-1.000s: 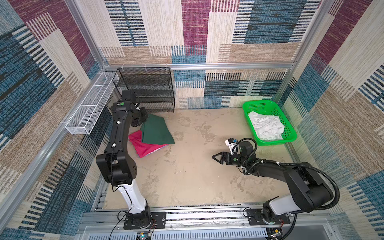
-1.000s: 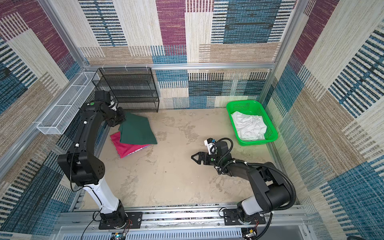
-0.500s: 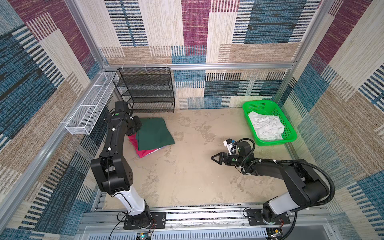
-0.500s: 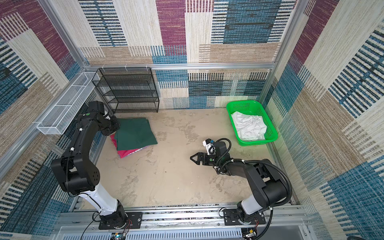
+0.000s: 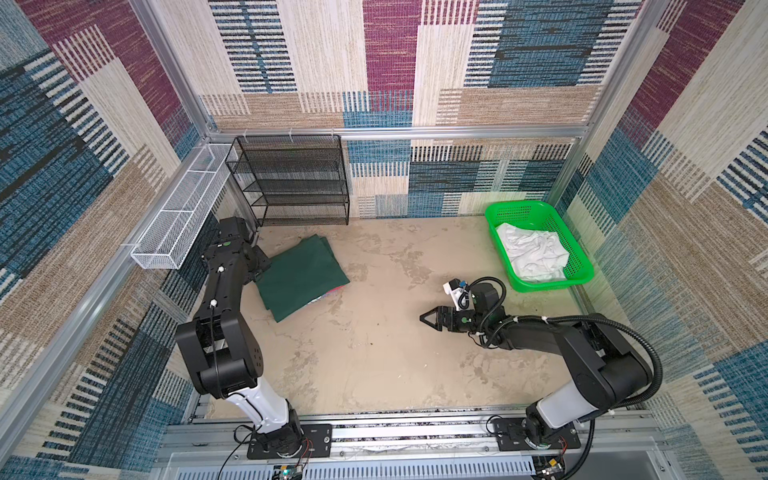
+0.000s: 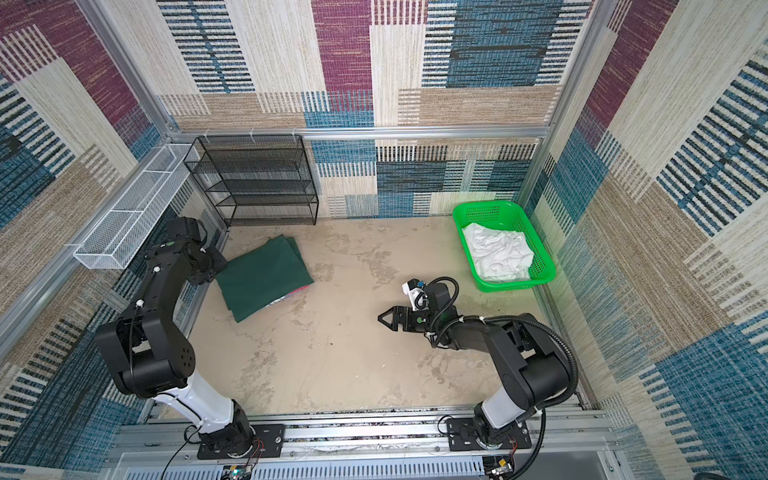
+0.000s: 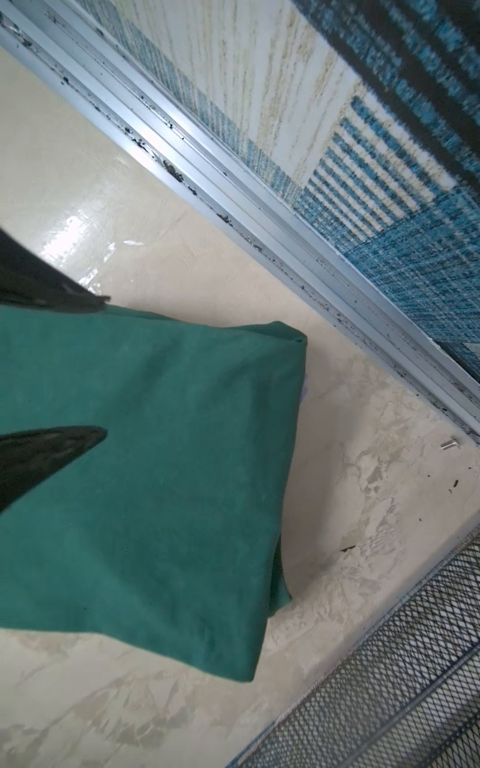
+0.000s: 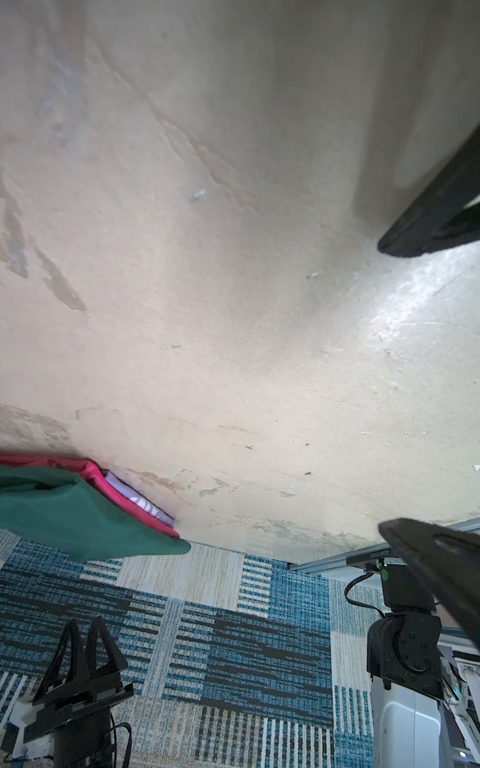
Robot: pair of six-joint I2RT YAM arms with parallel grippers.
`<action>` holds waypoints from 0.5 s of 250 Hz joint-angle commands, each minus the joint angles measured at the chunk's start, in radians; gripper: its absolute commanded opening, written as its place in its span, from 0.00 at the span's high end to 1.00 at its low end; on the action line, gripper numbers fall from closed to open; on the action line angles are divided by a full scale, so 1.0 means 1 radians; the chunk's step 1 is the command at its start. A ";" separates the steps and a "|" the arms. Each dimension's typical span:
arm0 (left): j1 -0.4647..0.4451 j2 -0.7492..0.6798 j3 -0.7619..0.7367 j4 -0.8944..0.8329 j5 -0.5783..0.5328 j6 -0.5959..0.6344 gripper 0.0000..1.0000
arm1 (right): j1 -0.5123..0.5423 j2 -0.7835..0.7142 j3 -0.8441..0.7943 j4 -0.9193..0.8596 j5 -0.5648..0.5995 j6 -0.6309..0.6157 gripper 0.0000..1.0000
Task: Fold and stack the t-shirts
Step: 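Lower the green shirt onto the magenta shirt and release with the left gripper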
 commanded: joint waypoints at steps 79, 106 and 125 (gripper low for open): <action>-0.005 0.107 -0.094 0.196 0.163 -0.033 0.60 | 0.020 0.028 -0.004 0.034 -0.026 -0.004 0.01; -0.005 0.162 -0.057 0.221 0.101 -0.029 0.58 | 0.021 0.015 -0.005 0.018 -0.018 -0.008 0.01; -0.002 0.209 -0.015 0.224 0.080 -0.024 0.57 | 0.022 0.008 -0.012 0.017 -0.010 -0.007 0.01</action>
